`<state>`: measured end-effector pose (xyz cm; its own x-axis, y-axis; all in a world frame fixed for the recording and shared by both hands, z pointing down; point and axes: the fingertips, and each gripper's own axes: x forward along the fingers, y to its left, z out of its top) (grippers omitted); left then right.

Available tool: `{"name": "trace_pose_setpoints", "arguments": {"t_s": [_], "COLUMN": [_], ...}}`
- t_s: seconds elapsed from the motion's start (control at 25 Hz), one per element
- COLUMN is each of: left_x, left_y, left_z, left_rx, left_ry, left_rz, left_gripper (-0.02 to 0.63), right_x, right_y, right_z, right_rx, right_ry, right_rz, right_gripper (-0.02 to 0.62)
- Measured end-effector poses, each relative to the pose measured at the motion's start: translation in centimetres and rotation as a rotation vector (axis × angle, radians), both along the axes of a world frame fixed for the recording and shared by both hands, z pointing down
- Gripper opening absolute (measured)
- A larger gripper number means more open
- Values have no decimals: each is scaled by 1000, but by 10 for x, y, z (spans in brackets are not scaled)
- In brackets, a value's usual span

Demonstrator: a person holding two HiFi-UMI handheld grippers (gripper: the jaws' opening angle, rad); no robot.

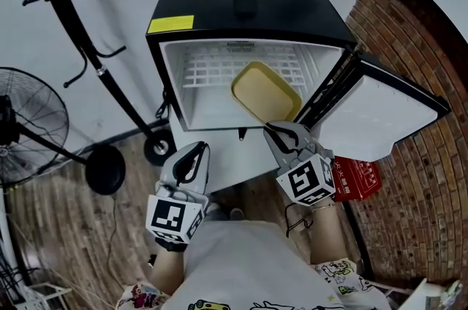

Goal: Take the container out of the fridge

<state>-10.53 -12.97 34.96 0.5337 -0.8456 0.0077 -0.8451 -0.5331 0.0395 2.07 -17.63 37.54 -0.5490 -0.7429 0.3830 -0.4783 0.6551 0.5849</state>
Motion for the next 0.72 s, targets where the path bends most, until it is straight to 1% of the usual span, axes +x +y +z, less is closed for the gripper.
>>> {"name": "trace_pose_setpoints", "arguments": {"t_s": [0.24,0.36,0.72], "left_x": [8,12,25], "left_y": [6,9,18], "left_z": [0,3,11], "left_rx": [-6,-9,-29], "left_ry": [-3,-2,-6], "left_rz": [15,22,41], "left_gripper": [5,0,0], "right_x": [12,22,44], "right_y": [22,30,56], "right_z": [12,17,33], "right_rx": [-66,-106,-178], "right_ry": [-123,-193,-358], "right_rz": [30,63,128], "right_gripper": [20,20,20]}}
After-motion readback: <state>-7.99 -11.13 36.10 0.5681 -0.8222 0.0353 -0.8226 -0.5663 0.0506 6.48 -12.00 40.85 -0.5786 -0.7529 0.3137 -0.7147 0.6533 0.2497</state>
